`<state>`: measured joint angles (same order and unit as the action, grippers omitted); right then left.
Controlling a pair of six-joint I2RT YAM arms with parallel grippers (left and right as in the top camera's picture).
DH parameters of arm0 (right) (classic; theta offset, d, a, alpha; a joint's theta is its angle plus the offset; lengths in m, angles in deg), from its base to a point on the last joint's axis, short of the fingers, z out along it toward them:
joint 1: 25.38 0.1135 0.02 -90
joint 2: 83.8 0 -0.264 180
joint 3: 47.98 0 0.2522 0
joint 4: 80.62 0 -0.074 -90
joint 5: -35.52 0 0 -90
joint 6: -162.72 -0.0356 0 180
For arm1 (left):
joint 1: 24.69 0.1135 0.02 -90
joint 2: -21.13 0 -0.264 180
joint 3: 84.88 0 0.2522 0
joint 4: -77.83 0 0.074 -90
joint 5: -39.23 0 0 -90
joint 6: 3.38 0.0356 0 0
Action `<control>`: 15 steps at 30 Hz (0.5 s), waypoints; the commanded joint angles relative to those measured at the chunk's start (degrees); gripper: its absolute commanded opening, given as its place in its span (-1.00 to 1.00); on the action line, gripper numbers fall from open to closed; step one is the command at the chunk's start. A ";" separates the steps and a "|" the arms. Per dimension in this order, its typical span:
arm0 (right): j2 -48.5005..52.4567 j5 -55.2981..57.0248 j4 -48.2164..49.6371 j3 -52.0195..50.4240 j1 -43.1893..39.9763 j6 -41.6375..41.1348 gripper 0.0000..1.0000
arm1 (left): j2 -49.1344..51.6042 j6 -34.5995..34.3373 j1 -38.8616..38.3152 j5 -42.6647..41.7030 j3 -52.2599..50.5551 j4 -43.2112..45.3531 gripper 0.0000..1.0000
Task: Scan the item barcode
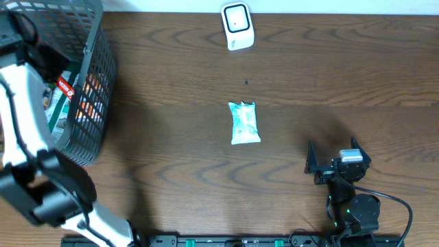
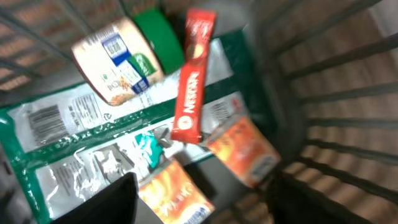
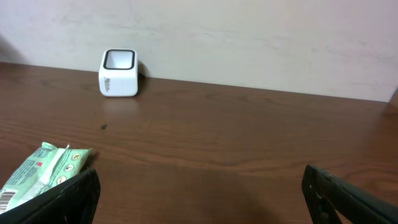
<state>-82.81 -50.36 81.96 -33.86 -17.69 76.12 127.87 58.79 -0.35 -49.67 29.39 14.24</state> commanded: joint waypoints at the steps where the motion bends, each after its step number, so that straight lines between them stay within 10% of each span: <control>1: -0.24 0.28 -0.24 -0.04 0.24 0.09 0.98 | 5.22 -1.01 0.20 2.19 -0.17 1.18 0.27; 15: -0.24 0.28 -0.24 -0.04 0.22 0.11 0.99 | 19.65 -0.96 0.20 2.64 -0.17 6.75 -0.02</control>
<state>-82.81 -50.38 81.96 -33.86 -17.69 76.12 145.88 58.07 -0.35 -48.44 28.98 20.34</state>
